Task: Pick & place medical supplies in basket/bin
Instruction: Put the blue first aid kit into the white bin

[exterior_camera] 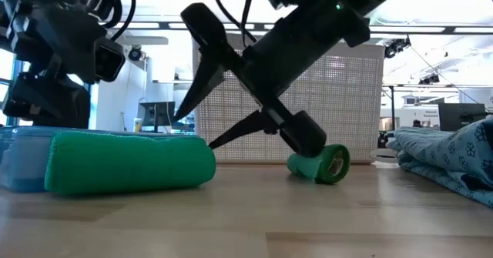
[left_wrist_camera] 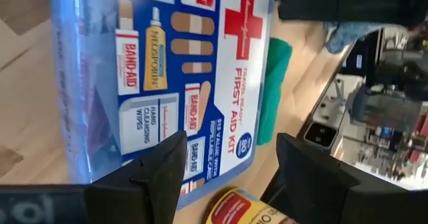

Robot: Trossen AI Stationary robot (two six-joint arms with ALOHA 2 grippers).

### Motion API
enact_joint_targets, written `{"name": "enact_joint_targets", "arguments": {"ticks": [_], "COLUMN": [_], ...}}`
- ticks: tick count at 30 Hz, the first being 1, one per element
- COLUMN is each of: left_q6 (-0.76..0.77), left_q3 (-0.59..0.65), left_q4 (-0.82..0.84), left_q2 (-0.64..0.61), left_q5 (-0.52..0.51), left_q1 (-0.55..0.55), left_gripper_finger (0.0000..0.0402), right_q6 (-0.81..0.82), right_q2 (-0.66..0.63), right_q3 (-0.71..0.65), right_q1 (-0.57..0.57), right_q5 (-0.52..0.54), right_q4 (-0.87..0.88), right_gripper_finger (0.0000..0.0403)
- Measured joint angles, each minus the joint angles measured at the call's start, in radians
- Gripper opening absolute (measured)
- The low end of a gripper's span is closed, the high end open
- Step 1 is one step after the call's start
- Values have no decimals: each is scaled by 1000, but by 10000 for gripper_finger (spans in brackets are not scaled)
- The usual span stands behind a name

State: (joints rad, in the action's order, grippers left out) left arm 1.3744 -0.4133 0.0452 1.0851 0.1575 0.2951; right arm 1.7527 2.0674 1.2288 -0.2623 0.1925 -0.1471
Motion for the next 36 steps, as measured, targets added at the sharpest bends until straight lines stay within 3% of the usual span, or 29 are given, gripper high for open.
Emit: {"name": "enact_joint_targets", "arguments": {"ticks": [12, 19, 24, 30, 33, 36], "left_q6": [23, 45, 50, 45, 40, 45], "left_q3": [0, 0, 0, 0, 0, 0], "left_q4": [-2, -42, -83, 47, 182, 260], "left_q2": [0, 0, 0, -35, -67, -115], "left_q5": [-12, -45, -71, 86, 117, 75], "left_q1": [0, 0, -1, 0, 6, 6], "left_gripper_finger": [265, 265, 265, 265, 266, 266], "right_q6": [-4, -84, -126, -145, -101, -54], "right_q2": [25, 31, 31, 23, 23, 22], "right_q3": [0, -3, -4, -3, -3, -3], "right_q1": [17, 98, 141, 134, 87, 48], "right_q5": [14, 72, -47, -246, -206, -143], "right_q4": [-53, -234, -250, -236, -199, -125], "right_gripper_finger": [197, 197, 195, 197, 197, 200]}}
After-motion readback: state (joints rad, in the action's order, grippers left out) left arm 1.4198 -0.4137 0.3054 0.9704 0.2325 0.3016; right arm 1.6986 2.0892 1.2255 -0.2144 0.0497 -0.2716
